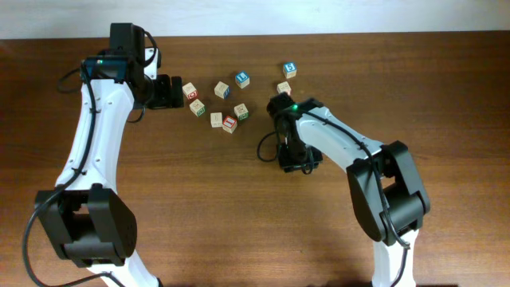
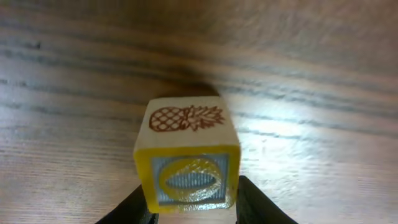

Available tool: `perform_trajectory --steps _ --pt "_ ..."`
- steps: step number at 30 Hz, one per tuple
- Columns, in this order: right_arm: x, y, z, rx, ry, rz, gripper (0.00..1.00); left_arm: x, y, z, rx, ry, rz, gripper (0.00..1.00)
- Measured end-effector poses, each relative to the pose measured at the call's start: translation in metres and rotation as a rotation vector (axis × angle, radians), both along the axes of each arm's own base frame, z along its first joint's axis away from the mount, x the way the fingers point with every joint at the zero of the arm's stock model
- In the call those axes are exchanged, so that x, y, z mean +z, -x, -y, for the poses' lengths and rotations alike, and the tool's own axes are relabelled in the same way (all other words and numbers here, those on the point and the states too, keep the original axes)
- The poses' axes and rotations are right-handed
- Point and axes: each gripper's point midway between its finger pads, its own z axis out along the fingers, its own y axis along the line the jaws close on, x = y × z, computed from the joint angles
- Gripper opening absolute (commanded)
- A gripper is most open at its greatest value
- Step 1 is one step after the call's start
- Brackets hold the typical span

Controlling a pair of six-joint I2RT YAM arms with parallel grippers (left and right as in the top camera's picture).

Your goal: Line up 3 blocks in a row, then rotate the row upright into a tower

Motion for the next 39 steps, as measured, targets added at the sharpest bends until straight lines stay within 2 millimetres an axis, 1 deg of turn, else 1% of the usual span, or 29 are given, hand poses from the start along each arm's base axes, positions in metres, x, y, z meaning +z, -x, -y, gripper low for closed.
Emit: perform_trajectory --steps 4,5,7,8,9,10,11,13,15,16,17,18,19,22,25,27,29,30,31,33,37,39 --pt "0.004 0.002 0.004 0.036 0.014 -0.018 0.40 0.000 0.000 0.000 0.000 0.000 0.000 0.99" --pt "0.011 0.002 0.004 0.044 0.017 -0.028 0.41 0.000 0.000 0.000 0.000 0.000 0.000 0.99" --pt "0.028 -0.007 -0.002 0.054 0.007 -0.006 0.47 0.000 0.000 0.000 0.000 0.000 0.000 0.99" --pt "0.042 -0.019 -0.012 0.061 -0.015 0.034 0.48 0.000 0.000 0.000 0.000 0.000 0.000 0.99" --pt "0.051 -0.025 -0.017 0.068 -0.031 0.057 0.49 0.000 0.000 0.000 0.000 0.000 0.000 0.99" --pt "0.062 -0.037 -0.029 0.076 -0.068 0.104 0.51 0.000 0.000 0.000 0.000 0.000 -0.001 0.99" --pt "0.075 -0.051 -0.045 0.086 -0.124 0.164 0.51 0.000 0.000 0.000 0.000 0.000 0.000 0.99" --pt "0.092 -0.077 -0.077 0.093 -0.237 0.283 0.51 0.000 0.000 0.000 0.000 0.000 0.000 0.99" --pt "0.099 -0.092 -0.095 0.070 -0.307 0.351 0.51 0.000 0.000 0.000 0.000 0.000 0.000 0.99" --pt "0.103 -0.104 -0.107 0.060 -0.350 0.402 0.52 0.000 0.000 0.000 0.000 0.000 0.000 0.99" --pt "0.104 -0.111 -0.115 0.051 -0.375 0.432 0.53 0.000 0.000 0.000 0.000 0.000 0.000 0.99" --pt "0.104 -0.122 -0.124 0.045 -0.403 0.472 0.54 0.000 0.000 0.000 0.000 0.000 -0.001 0.99" --pt "0.097 -0.133 -0.133 0.041 -0.422 0.501 0.55 0.000 0.000 0.000 0.000 0.000 0.000 0.99" --pt "0.071 -0.148 -0.144 0.058 -0.430 0.529 0.57 0.000 0.000 0.000 0.000 0.000 -0.001 0.99" --pt "0.039 -0.154 -0.148 0.100 -0.412 0.523 0.58 0.000 0.000 0.000 0.000 0.000 0.000 0.99" --pt "0.023 -0.155 -0.148 0.132 -0.397 0.511 0.59 0.000 0.000 0.000 0.000 0.000 0.000 0.99" --pt "0.015 -0.155 -0.149 0.164 -0.387 0.509 0.57 0.000 0.000 0.000 0.000 0.000 0.000 0.99" --pt "0.012 -0.155 -0.149 0.173 -0.384 0.507 0.50 0.000 0.000 0.000 0.000 0.000 0.000 0.99" --pt "0.011 -0.155 -0.149 0.179 -0.381 0.505 0.46 0.000 0.000 0.000 0.000 0.000 0.000 0.99" --pt "0.009 -0.156 -0.147 0.182 -0.373 0.507 0.39 0.000 0.000 0.000 0.000 0.000 0.000 0.99" --pt "0.010 -0.158 -0.146 0.195 -0.362 0.520 0.37 0.000 0.000 0.000 0.000 0.000 0.000 0.99" --pt "0.008 -0.155 -0.145 0.193 -0.356 0.508 0.34 0.000 0.000 0.000 0.000 0.000 0.000 0.99"
